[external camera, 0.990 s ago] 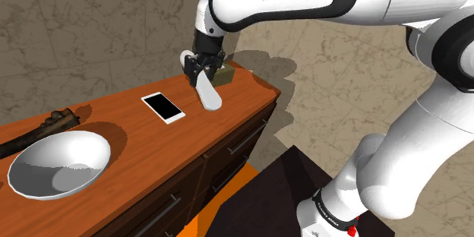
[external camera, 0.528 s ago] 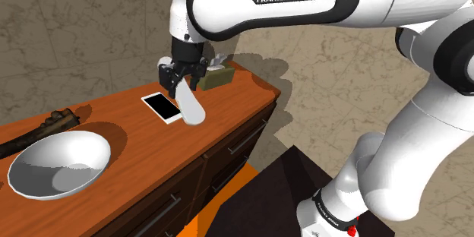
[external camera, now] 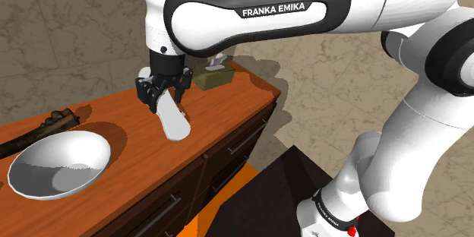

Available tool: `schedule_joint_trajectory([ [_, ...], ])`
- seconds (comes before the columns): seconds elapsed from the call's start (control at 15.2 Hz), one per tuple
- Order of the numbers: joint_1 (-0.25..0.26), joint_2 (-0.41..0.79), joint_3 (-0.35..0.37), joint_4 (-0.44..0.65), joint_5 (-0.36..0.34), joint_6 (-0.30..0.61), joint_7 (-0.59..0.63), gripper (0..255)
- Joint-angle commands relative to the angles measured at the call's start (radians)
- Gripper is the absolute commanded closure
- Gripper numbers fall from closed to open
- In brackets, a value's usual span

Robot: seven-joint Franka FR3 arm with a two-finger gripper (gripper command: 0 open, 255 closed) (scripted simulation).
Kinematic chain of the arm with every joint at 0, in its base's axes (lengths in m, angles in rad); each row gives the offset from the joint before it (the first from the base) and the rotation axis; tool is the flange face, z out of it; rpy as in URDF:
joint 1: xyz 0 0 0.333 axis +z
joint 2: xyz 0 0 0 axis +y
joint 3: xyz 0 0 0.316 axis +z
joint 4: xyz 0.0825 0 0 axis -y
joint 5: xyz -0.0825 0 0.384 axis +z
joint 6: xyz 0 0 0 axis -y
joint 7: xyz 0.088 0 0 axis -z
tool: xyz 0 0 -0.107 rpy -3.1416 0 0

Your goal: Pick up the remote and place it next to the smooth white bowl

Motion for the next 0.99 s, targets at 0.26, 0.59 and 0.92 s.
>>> schedule_joint_trajectory([
  [0.26,0.001,0.021,-0.001,-0.055,-0.007,0.077,0.006,255],
  [0.59,0.002,0.045,-0.003,-0.093,-0.014,0.138,0.011,255],
  [0.92,0.004,0.074,-0.005,-0.125,-0.023,0.198,0.018,255],
])
